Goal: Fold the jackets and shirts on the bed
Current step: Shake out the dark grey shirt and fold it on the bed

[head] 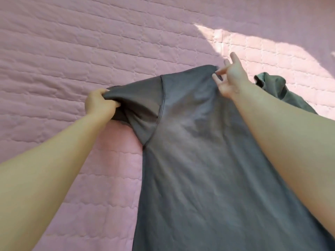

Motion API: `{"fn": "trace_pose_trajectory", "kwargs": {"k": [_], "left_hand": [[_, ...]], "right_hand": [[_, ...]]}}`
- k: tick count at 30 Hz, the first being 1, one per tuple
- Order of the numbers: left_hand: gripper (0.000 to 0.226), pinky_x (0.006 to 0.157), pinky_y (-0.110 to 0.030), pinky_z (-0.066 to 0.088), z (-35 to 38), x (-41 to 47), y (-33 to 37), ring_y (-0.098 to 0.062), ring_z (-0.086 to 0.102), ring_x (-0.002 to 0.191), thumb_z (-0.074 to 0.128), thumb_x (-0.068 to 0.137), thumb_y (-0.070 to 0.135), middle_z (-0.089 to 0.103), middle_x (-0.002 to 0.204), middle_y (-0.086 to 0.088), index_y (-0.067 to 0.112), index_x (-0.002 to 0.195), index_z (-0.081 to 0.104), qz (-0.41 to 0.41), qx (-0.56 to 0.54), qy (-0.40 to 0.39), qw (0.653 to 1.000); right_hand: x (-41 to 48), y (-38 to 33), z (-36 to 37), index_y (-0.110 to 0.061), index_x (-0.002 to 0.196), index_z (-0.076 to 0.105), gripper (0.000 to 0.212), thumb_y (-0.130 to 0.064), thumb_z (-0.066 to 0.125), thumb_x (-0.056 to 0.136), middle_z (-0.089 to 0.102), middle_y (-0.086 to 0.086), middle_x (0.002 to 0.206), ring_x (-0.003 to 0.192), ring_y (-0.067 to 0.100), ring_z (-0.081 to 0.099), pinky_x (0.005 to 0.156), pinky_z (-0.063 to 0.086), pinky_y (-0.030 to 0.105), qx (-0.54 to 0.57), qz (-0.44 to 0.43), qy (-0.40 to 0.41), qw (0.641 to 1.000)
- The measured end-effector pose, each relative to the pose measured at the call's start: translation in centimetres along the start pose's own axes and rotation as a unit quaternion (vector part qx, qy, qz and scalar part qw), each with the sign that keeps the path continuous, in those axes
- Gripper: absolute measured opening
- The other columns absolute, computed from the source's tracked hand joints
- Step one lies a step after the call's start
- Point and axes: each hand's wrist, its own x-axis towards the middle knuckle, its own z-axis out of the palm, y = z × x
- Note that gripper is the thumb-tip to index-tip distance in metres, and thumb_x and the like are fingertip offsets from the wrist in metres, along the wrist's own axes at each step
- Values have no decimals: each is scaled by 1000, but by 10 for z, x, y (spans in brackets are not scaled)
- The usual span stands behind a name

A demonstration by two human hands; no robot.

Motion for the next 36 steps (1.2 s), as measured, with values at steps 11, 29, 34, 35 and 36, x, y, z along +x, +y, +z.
{"fn": "trace_pose_trajectory", "kwargs": {"k": [11, 29, 34, 35, 36], "left_hand": [[25, 68, -26, 46, -21, -10, 1, -18, 58, 74, 59, 73, 4, 60, 84, -5, 14, 96, 62, -171, -338, -106, 919], [69, 90, -28, 51, 38, -53, 10, -15, 60, 109, 69, 79, 4, 58, 120, -3, 31, 136, 40, -51, -243, -210, 946], [50, 76, -24, 48, 39, -47, 28, -16, 63, 93, 75, 70, 7, 68, 101, 0, 25, 114, 59, -61, -251, -231, 938], [37, 70, -25, 45, 34, -47, 29, -18, 60, 84, 72, 66, 7, 66, 88, 0, 24, 98, 65, -73, -257, -221, 938], [25, 67, -27, 42, 29, -45, 27, -19, 56, 76, 66, 59, 10, 63, 78, -1, 21, 81, 67, -81, -257, -188, 944]], "right_hand": [[-82, 95, 55, -31, 142, 37, 81, -54, 73, 72, 34, -5, 143, 132, 18, 33, 108, 30, 41, -588, -241, -214, 742], [-82, 91, 45, -17, 117, 49, 43, -15, 57, 75, 51, 0, 108, 98, 21, 57, 90, 54, 38, -294, 72, 35, 953], [-82, 79, 52, -17, 106, 60, 25, -30, 67, 85, 64, -1, 85, 73, 14, 62, 61, 52, 25, -217, 162, -49, 962], [-81, 78, 54, -18, 108, 60, 21, -26, 65, 89, 64, -2, 84, 71, 12, 61, 58, 51, 24, -212, 145, -60, 965], [-80, 79, 58, -20, 106, 61, 14, -20, 61, 92, 64, -3, 84, 70, 10, 60, 56, 50, 22, -204, 119, -77, 969]]}}
